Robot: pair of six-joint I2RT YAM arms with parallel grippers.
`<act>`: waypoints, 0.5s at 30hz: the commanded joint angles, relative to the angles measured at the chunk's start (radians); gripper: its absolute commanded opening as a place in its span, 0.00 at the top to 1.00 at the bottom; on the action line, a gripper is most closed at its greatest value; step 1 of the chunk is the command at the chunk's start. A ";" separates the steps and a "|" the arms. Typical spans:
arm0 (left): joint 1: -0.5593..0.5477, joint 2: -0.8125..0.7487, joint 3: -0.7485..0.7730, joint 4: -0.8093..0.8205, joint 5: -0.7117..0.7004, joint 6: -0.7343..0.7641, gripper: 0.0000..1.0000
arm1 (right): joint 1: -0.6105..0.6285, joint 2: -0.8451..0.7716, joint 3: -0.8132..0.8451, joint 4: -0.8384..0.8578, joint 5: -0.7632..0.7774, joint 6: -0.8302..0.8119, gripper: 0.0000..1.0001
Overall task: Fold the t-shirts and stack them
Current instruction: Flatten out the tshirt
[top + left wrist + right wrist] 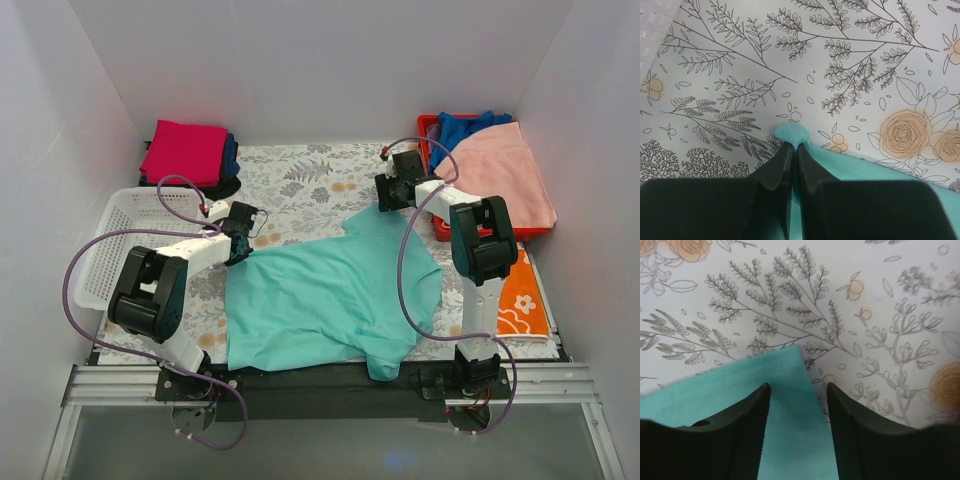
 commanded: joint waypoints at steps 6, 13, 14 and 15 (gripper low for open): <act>0.003 -0.009 -0.029 -0.029 0.032 0.004 1.00 | 0.020 0.098 0.085 -0.087 -0.025 -0.023 0.55; 0.003 -0.015 -0.023 -0.035 0.029 0.006 1.00 | 0.018 0.078 0.084 -0.127 0.029 -0.023 0.99; 0.003 -0.018 -0.020 -0.034 0.029 0.009 1.00 | 0.020 0.062 0.079 -0.125 0.032 -0.023 0.99; 0.003 -0.020 -0.015 -0.037 0.027 0.009 1.00 | 0.020 0.055 0.074 -0.125 0.036 -0.023 0.99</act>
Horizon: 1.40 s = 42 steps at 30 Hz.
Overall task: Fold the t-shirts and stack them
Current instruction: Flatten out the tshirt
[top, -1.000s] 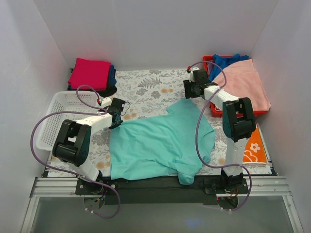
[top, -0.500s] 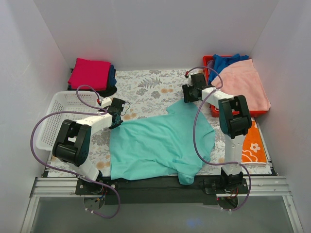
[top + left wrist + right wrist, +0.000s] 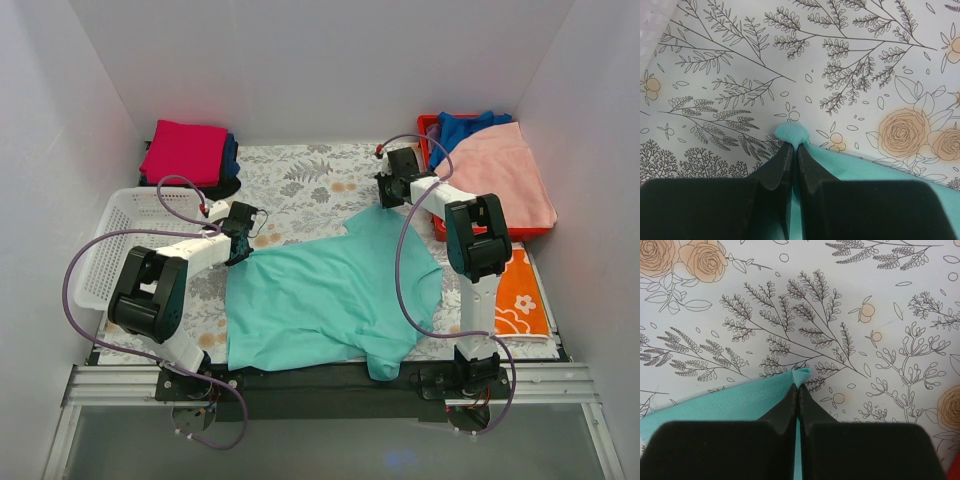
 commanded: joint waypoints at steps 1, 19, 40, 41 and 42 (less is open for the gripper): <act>0.003 -0.020 -0.008 -0.043 0.019 0.009 1.00 | 0.002 -0.017 -0.017 -0.094 0.050 -0.011 0.99; 0.002 -0.411 0.195 -0.177 -0.060 0.092 1.00 | 0.003 -0.871 -0.312 -0.106 0.148 0.061 0.99; 0.002 -0.985 0.443 -0.256 0.089 0.237 1.00 | 0.003 -1.375 0.077 -0.384 -0.019 0.084 0.99; 0.002 -0.988 0.454 -0.258 0.097 0.234 1.00 | 0.003 -1.372 0.108 -0.390 -0.050 0.084 0.99; 0.002 -0.991 0.461 -0.260 0.105 0.231 1.00 | 0.005 -1.370 0.151 -0.393 -0.059 0.090 0.99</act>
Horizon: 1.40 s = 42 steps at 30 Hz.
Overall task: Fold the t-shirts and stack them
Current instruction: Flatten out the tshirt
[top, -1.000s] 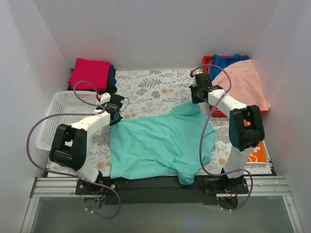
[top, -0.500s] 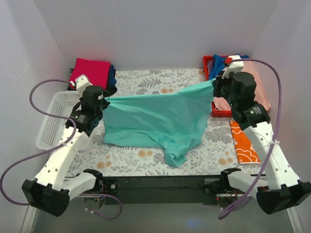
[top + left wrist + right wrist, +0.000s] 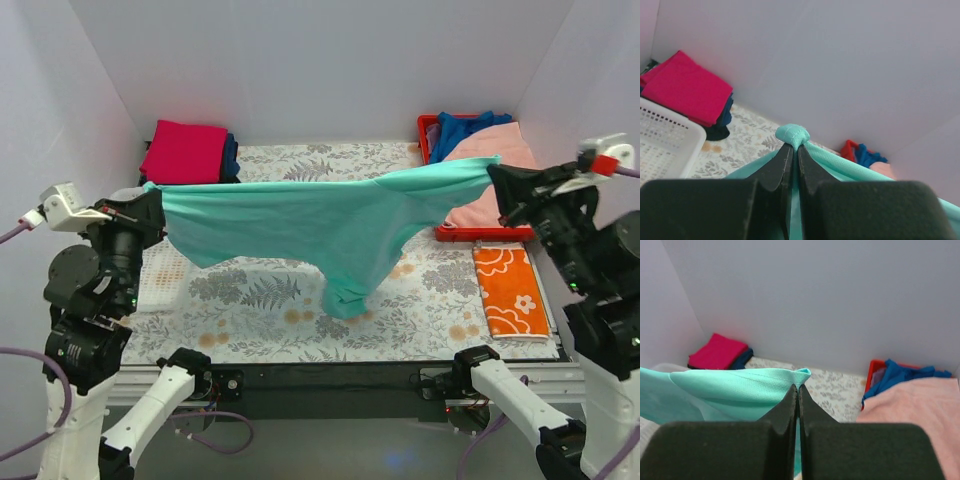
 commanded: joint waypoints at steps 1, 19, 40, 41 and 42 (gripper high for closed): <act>0.004 0.007 0.050 -0.029 0.052 0.028 1.00 | -0.002 -0.010 0.162 -0.019 -0.057 0.006 0.99; 0.006 0.404 0.022 0.362 -0.147 0.007 1.00 | -0.005 0.487 0.339 0.130 0.042 -0.082 0.99; 0.006 0.134 0.048 0.252 -0.068 0.136 1.00 | -0.003 0.234 0.398 -0.025 0.013 -0.119 0.99; 0.004 0.121 0.048 0.246 -0.062 0.136 1.00 | -0.003 0.216 0.413 -0.036 0.001 -0.122 0.99; 0.006 0.112 0.060 0.240 -0.055 0.146 1.00 | -0.003 0.216 0.435 -0.054 0.001 -0.125 0.99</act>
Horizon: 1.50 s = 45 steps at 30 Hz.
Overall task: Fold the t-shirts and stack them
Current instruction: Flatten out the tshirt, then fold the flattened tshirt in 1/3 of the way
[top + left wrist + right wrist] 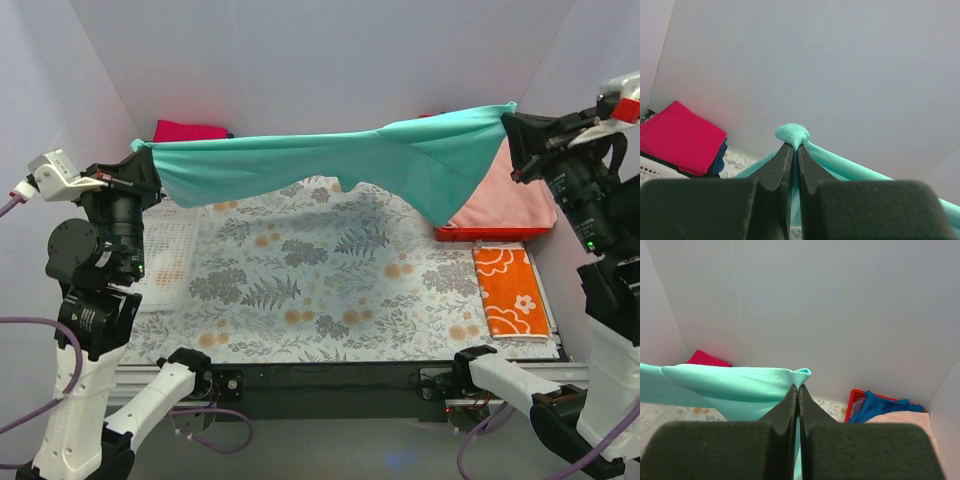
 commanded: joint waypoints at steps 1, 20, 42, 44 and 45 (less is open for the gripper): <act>0.006 -0.043 0.004 -0.074 0.004 0.052 1.00 | -0.001 -0.038 0.066 -0.061 -0.026 -0.024 0.99; 0.006 0.314 -0.041 0.018 -0.031 -0.028 1.00 | -0.002 0.197 -0.171 0.158 0.051 -0.040 0.99; 0.158 1.239 0.044 0.248 -0.145 -0.304 1.00 | -0.108 1.146 0.026 0.472 -0.155 0.027 0.99; 0.161 1.287 0.102 0.262 -0.133 -0.275 1.00 | -0.111 1.164 0.032 0.476 -0.158 0.027 0.99; 0.161 1.296 0.114 0.265 -0.131 -0.251 1.00 | -0.117 1.167 0.031 0.477 -0.161 0.029 0.99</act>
